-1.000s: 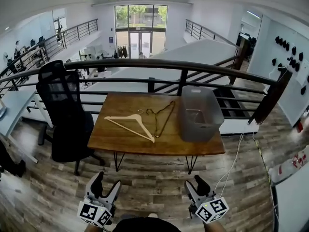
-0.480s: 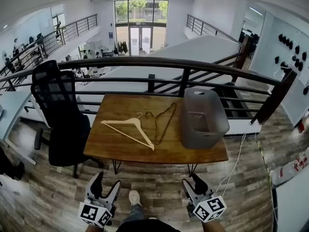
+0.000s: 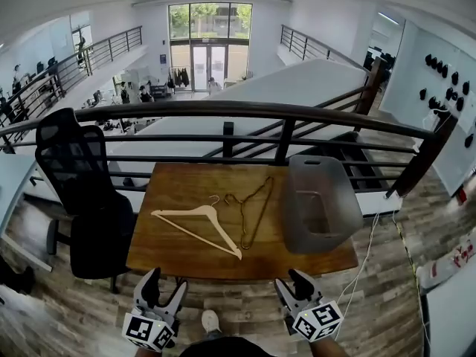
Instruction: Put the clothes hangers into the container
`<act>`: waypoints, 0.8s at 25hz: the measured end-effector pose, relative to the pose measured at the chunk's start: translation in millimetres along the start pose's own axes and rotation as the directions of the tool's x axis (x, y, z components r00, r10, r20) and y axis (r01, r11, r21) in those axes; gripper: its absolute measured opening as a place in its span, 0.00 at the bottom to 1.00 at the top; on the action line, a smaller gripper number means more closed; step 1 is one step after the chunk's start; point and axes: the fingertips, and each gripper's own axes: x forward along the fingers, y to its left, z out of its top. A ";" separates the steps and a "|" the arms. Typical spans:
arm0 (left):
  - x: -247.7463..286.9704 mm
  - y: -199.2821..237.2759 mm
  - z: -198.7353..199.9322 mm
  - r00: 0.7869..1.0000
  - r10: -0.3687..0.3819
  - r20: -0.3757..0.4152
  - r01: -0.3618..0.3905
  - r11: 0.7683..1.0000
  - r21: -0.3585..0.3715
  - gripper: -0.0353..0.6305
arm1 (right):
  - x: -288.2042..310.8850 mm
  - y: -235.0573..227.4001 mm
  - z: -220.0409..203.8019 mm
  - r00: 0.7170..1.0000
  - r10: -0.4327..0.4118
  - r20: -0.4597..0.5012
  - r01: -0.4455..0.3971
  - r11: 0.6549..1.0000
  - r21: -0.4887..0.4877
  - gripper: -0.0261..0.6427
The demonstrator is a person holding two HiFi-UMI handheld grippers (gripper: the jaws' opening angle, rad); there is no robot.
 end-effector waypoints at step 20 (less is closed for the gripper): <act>41.9 114.3 -1.2 1.000 0.018 -0.020 -0.019 0.999 -0.028 0.50 | 160.2 8.9 -29.2 0.979 -0.027 -0.203 0.010 0.996 -0.087 0.30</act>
